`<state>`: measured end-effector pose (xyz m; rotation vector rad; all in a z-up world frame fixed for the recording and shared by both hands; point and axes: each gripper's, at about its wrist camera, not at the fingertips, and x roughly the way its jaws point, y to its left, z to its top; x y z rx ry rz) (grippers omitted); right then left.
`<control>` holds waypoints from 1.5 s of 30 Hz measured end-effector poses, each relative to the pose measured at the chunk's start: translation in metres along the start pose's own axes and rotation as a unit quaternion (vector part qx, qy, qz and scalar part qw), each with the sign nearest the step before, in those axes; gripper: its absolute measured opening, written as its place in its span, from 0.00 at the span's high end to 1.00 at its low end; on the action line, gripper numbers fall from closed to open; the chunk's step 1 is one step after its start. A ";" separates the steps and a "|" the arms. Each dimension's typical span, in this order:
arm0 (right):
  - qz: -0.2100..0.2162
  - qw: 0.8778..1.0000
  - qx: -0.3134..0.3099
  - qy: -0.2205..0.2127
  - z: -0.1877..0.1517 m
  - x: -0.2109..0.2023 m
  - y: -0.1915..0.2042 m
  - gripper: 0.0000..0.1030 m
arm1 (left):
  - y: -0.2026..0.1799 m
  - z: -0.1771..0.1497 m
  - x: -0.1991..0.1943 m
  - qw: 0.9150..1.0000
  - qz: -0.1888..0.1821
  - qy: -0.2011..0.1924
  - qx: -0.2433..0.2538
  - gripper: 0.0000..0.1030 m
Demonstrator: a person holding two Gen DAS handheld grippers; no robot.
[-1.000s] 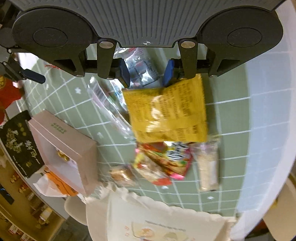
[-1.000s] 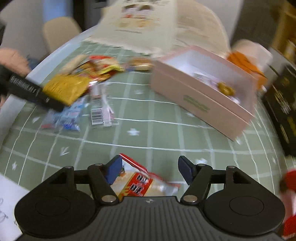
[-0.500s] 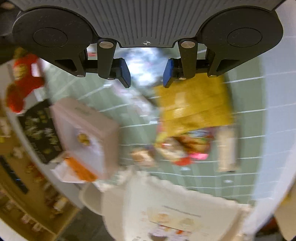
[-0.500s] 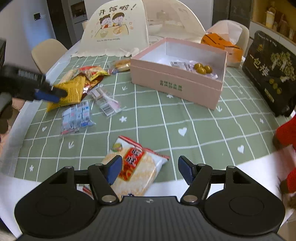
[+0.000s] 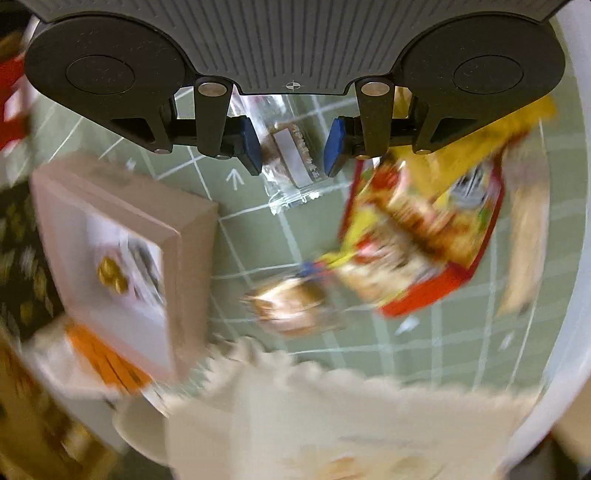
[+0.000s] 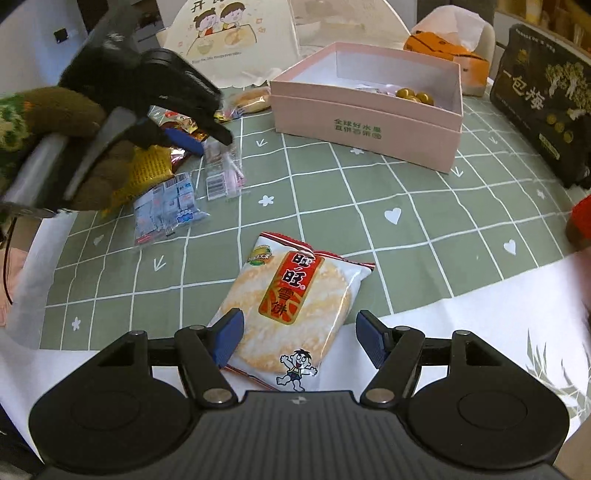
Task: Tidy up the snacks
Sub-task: 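Lift the clear packet with left tool while right grasps the Want Want rice cracker bag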
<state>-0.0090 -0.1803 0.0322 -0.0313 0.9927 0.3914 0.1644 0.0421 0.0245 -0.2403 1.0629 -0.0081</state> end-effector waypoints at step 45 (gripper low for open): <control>-0.059 0.998 -0.010 -0.004 0.013 0.037 0.013 0.00 | -0.003 -0.113 -0.054 0.987 -0.090 0.023 0.128 0.64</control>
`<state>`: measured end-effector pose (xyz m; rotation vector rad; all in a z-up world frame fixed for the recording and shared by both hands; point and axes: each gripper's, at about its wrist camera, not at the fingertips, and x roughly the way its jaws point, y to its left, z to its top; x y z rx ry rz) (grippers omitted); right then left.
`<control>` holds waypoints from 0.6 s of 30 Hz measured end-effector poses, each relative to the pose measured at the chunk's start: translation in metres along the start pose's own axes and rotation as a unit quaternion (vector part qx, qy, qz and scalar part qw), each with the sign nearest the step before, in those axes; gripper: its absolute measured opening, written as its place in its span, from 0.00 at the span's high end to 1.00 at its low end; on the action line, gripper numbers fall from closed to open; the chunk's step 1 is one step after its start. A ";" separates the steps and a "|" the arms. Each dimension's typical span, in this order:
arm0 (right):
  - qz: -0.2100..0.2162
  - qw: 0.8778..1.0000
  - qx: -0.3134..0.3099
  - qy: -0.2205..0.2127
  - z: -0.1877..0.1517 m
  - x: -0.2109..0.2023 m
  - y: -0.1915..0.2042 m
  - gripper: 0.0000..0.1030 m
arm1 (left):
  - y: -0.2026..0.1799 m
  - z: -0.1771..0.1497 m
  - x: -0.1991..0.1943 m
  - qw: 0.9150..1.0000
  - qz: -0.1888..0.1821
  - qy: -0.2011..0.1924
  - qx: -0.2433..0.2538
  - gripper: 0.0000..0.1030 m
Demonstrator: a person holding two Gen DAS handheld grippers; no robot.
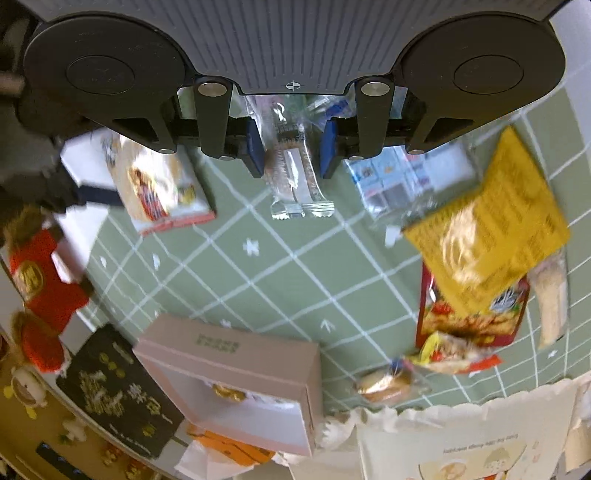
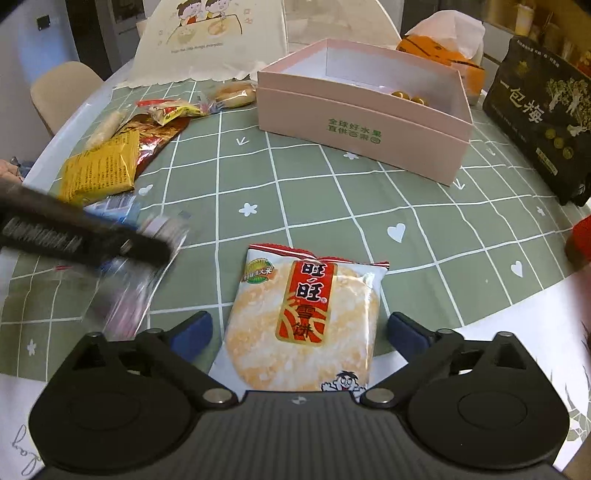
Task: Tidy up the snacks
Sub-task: 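Lift the clear packet with left tool while right grasps the Want Want rice cracker bag, then drop the clear packet into the pink box with left while right drops the rice cracker bag in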
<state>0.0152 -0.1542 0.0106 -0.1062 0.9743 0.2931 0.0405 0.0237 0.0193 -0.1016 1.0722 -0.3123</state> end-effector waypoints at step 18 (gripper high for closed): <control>-0.022 0.999 0.026 0.015 0.009 -0.010 -0.032 0.26 | -0.013 -0.001 0.003 1.000 0.010 -0.006 0.014 0.60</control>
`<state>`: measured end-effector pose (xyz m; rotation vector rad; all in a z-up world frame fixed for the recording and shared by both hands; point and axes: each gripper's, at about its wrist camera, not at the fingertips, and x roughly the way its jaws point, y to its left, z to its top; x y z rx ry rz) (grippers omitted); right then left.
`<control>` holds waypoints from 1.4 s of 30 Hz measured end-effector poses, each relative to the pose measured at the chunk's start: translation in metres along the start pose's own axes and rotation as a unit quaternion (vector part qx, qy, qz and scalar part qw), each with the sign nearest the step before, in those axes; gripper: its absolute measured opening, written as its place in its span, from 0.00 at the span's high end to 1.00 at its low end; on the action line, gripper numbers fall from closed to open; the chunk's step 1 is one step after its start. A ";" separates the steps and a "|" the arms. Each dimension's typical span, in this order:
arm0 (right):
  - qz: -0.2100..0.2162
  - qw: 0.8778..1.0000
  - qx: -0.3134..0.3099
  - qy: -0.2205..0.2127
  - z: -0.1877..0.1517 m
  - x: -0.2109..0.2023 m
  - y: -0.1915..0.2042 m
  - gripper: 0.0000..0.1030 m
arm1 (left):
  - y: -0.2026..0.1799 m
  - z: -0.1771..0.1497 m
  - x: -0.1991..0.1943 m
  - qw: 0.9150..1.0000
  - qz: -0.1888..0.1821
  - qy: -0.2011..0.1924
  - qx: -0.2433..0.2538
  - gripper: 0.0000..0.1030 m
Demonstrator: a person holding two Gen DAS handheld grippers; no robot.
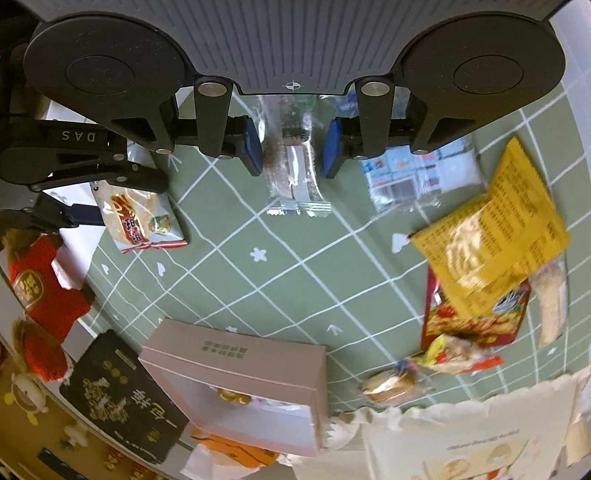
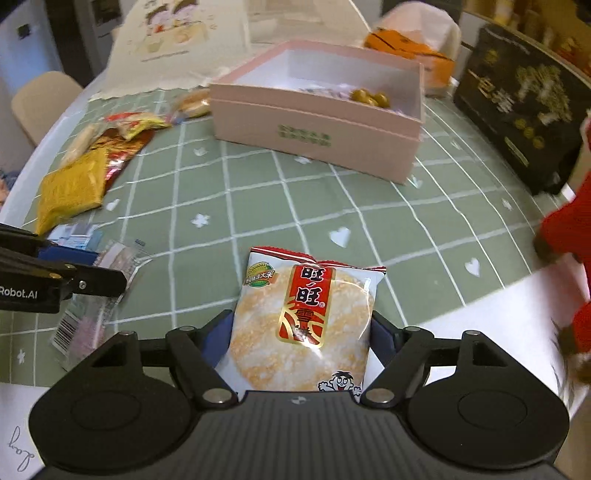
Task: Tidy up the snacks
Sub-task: 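Drop the clear packet into the pink box with left while right drops the rice cracker bag in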
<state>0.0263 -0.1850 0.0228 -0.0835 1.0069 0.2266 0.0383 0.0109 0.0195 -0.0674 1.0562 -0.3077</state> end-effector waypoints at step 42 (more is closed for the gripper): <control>-0.038 0.994 0.001 -0.105 0.038 -0.061 -0.037 0.26 | 0.007 0.172 -0.033 0.960 -0.109 -0.240 -0.095 0.56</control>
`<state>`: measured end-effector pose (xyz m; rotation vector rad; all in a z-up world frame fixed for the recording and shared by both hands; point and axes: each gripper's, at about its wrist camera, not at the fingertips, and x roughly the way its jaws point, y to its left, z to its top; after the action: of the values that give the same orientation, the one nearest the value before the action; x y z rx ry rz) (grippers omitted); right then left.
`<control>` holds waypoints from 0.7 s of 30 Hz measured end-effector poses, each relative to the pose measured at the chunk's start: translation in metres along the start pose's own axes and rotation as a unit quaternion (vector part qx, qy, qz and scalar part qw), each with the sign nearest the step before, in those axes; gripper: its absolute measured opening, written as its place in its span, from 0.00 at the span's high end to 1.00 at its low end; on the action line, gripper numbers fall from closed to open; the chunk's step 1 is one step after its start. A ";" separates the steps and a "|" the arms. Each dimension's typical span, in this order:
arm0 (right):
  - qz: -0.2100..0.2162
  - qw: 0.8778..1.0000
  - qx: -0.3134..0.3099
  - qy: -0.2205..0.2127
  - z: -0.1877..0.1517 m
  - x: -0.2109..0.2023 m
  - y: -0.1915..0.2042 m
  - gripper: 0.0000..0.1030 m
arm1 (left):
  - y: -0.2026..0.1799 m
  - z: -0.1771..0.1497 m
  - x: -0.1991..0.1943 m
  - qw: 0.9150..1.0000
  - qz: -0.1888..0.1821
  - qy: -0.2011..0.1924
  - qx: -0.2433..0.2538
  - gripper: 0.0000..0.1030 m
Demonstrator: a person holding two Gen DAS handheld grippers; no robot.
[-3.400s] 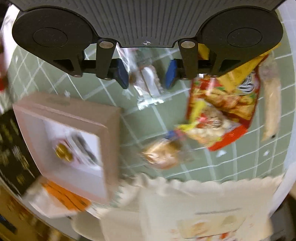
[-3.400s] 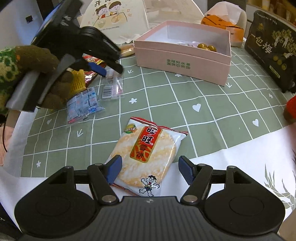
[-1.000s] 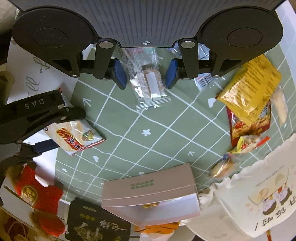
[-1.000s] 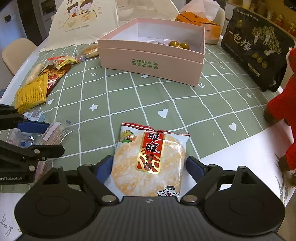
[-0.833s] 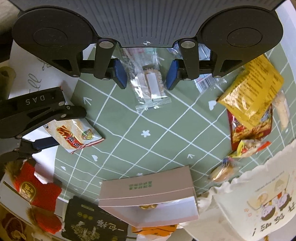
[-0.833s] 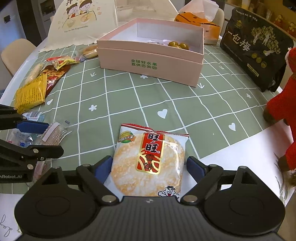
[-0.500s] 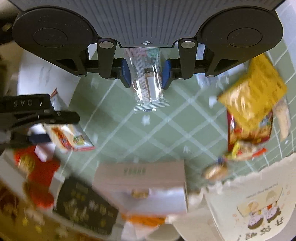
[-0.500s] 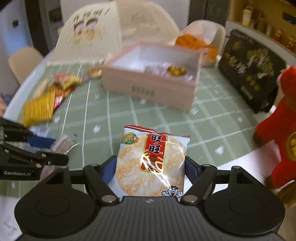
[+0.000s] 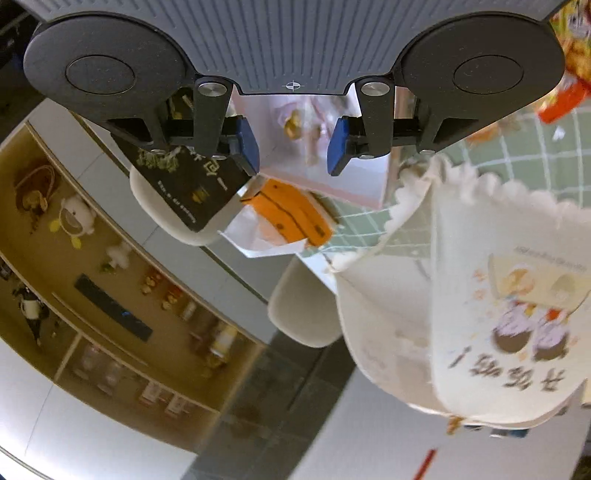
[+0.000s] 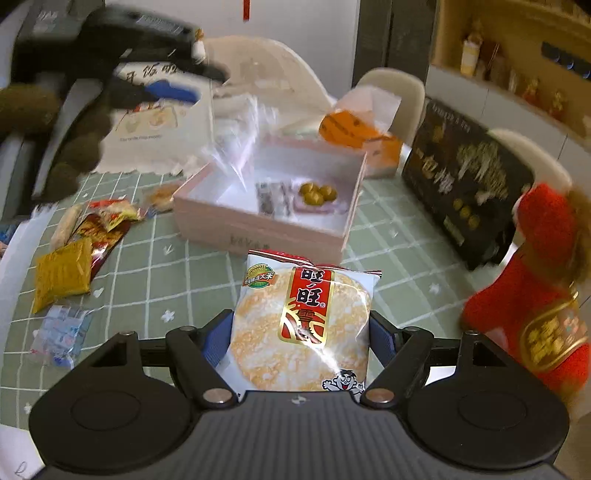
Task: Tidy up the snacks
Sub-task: 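Drop the clear packet into the pink box with left while right drops the rice cracker bag in, then grasp the blue Peppa Pig candy packet with right while left reaches the yellow chip bag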
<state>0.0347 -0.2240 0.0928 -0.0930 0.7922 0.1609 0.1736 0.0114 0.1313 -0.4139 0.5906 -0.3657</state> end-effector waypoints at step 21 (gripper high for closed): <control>0.120 0.992 0.044 -0.004 0.115 0.080 0.015 0.18 | 0.122 -0.116 -0.149 0.971 0.216 0.060 -0.088 0.57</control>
<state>0.1679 -0.1837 0.1153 0.0874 0.8004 0.3536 0.0144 0.1506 0.0545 -0.4213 0.8152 0.0809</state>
